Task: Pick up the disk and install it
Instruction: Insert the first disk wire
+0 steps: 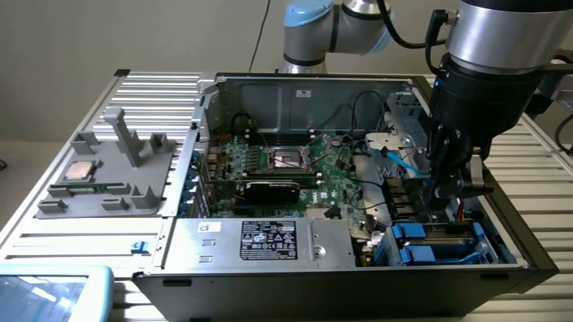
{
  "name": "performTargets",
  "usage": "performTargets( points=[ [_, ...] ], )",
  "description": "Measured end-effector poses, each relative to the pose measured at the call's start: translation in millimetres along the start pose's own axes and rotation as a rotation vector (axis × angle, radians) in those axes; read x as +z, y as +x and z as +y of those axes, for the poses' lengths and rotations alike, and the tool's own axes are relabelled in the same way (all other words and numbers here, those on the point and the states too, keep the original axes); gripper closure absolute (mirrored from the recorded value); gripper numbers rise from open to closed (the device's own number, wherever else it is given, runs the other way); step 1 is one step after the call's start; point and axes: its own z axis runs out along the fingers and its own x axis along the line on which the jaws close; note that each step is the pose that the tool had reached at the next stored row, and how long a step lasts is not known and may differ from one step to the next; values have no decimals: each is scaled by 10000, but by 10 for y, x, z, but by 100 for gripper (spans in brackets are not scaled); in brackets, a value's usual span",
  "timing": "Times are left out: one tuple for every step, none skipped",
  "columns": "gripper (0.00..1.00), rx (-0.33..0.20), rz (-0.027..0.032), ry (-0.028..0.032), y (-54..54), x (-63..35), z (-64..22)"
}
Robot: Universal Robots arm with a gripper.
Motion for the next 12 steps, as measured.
performTargets(
  points=[
    [84, 0, 0, 2, 2, 2, 15],
    [84, -1, 0, 3, 3, 3, 24],
    [84, 0, 0, 3, 3, 3, 24],
    [84, 0, -1, 3, 3, 3, 26],
    [84, 0, -1, 3, 3, 3, 28],
    [84, 0, -1, 3, 4, 3, 28],
    [84, 0, -1, 3, 4, 3, 28],
    [84, 0, 0, 3, 4, 3, 29],
    [84, 0, 0, 3, 4, 3, 29],
    [84, 0, 0, 3, 4, 3, 29],
    [84, 0, 0, 3, 4, 3, 29],
    [84, 0, -1, 3, 4, 3, 29]
  ],
)
